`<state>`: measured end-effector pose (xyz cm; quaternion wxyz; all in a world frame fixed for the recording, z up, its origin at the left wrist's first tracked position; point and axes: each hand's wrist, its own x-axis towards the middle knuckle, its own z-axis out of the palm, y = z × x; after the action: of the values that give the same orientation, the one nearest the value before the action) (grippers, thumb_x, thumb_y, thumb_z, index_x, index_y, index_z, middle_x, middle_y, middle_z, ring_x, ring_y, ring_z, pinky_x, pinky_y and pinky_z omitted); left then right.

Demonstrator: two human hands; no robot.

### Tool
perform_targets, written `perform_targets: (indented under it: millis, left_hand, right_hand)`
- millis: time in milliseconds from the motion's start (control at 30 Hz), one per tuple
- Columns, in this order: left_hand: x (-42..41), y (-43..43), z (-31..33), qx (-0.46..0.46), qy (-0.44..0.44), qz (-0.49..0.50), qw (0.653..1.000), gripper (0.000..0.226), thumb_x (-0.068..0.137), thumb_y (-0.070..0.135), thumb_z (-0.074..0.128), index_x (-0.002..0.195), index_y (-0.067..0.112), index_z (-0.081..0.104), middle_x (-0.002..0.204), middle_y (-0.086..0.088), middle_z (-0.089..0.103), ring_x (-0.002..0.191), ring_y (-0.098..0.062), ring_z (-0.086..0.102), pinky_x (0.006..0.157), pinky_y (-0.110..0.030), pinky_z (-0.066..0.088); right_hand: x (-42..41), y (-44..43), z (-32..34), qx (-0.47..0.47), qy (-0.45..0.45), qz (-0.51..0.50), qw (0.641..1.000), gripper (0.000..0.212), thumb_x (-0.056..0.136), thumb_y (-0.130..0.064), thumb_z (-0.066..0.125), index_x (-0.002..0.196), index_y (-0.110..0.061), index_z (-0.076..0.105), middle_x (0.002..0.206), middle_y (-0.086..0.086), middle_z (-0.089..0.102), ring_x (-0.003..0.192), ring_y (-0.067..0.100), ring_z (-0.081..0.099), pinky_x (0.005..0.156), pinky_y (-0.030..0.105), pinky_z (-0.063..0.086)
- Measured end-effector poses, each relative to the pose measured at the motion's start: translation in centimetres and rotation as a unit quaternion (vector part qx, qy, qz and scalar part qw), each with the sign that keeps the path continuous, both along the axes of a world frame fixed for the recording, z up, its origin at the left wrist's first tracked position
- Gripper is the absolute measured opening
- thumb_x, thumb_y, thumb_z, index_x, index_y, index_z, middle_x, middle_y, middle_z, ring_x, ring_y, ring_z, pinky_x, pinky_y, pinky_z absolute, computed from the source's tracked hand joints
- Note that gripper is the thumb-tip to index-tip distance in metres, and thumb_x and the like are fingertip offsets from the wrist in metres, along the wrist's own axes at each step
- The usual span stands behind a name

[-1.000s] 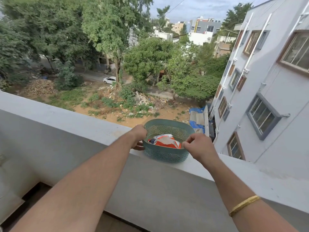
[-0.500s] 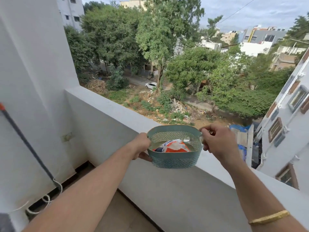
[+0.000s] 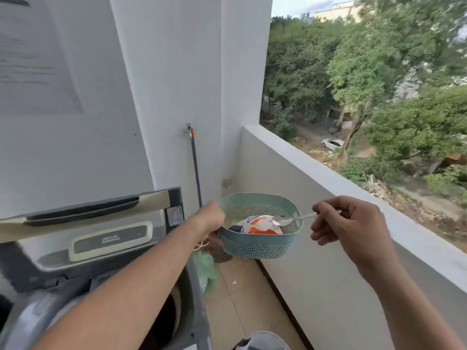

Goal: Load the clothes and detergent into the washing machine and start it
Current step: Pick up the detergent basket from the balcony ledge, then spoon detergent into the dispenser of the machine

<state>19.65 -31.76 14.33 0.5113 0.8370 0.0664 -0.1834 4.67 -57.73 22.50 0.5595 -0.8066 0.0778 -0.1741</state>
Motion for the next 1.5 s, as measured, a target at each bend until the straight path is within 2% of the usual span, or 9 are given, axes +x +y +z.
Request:
perform_targets:
  millis: [133,233,400,567,667,867,1033,1233,1500]
  left_hand:
    - [-3.5,9.8,-1.2,-0.006,0.008,0.075,0.997,0.048,0.105,0.0,0.032,0.138,0.013,0.066,0.132,-0.013,0.073,0.096,-0.032,0.08,0.064,-0.061,0.07]
    - [-6.4,15.9,-2.2,-0.009,0.014,0.1,0.995,0.046,0.105,0.001,0.032,0.135,0.013,0.066,0.13,-0.013,0.072,0.103,-0.035,0.078,0.069,-0.061,0.07]
    - [-11.0,23.7,-4.8,-0.011,0.031,0.17,0.985,0.043,0.103,0.003,0.035,0.129,0.021,0.064,0.131,-0.007,0.068,0.111,-0.034,0.073,0.07,-0.06,0.071]
    - [-14.2,29.2,-8.8,-0.031,0.056,0.242,0.968,0.043,0.099,0.006,0.043,0.133,0.01,0.068,0.132,-0.014,0.071,0.112,-0.041,0.073,0.062,-0.061,0.07]
    - [-15.9,31.0,-10.3,-0.037,0.068,0.275,0.958,0.043,0.102,0.005,0.037,0.135,0.009,0.065,0.135,-0.014,0.067,0.115,-0.041,0.071,0.063,-0.059,0.07]
    - [-17.0,33.1,-11.9,-0.037,0.091,0.318,0.943,0.047,0.104,0.007,0.032,0.142,0.011,0.058,0.148,-0.011,0.057,0.127,-0.038,0.062,0.069,-0.057,0.071]
    - [-16.8,33.5,-12.4,-0.037,0.101,0.351,0.93,0.042,0.106,0.002,0.033,0.138,0.012,0.059,0.148,-0.013,0.058,0.126,-0.04,0.067,0.072,-0.057,0.071]
    - [-16.7,34.2,-13.4,-0.049,0.105,0.389,0.914,0.04,0.108,0.002,0.035,0.137,0.016,0.058,0.146,-0.013,0.059,0.125,-0.038,0.067,0.075,-0.058,0.071]
    - [-17.5,36.4,-15.4,-0.057,0.118,0.419,0.899,0.051,0.107,0.002,0.034,0.149,0.018,0.058,0.151,-0.01,0.06,0.13,-0.038,0.066,0.074,-0.058,0.071]
  right_hand:
    - [-1.2,9.0,-0.6,0.02,0.011,0.079,0.997,0.02,0.103,-0.002,0.066,0.087,-0.002,0.078,0.065,0.022,0.074,0.058,0.047,0.074,0.052,0.04,0.062]
    - [-0.8,15.4,-2.7,0.026,0.03,0.126,0.991,0.021,0.103,-0.001,0.065,0.086,-0.001,0.078,0.064,0.022,0.074,0.056,0.044,0.073,0.051,0.04,0.062]
    - [-0.2,23.5,-7.8,0.008,0.045,0.183,0.982,0.021,0.103,-0.004,0.067,0.086,-0.01,0.078,0.065,0.016,0.076,0.057,0.034,0.076,0.06,0.049,0.067]
    - [0.0,29.0,-12.7,-0.056,0.035,0.228,0.971,0.025,0.104,-0.008,0.067,0.085,-0.021,0.077,0.065,0.006,0.076,0.059,0.024,0.076,0.065,0.05,0.068]
    - [0.6,31.6,-15.0,-0.148,0.023,0.284,0.947,0.024,0.105,-0.017,0.067,0.085,-0.028,0.073,0.066,-0.004,0.075,0.057,0.013,0.073,0.065,0.046,0.065]
    - [2.6,34.6,-17.9,-0.216,0.006,0.352,0.911,0.021,0.107,-0.027,0.062,0.087,-0.029,0.068,0.066,-0.009,0.07,0.061,0.011,0.07,0.064,0.044,0.06]
    - [4.7,35.6,-18.8,-0.125,0.052,0.37,0.919,0.021,0.107,-0.015,0.064,0.091,-0.02,0.076,0.066,0.0,0.075,0.055,0.014,0.072,0.063,0.043,0.064]
    - [6.3,35.6,-19.4,0.0,0.115,0.343,0.932,0.024,0.107,-0.008,0.061,0.092,-0.016,0.078,0.07,0.011,0.077,0.063,0.032,0.076,0.064,0.044,0.068]
    - [7.1,36.4,-20.6,0.156,0.22,0.316,0.91,0.019,0.109,-0.011,0.062,0.1,-0.002,0.078,0.078,0.027,0.077,0.064,0.034,0.076,0.059,0.035,0.067]
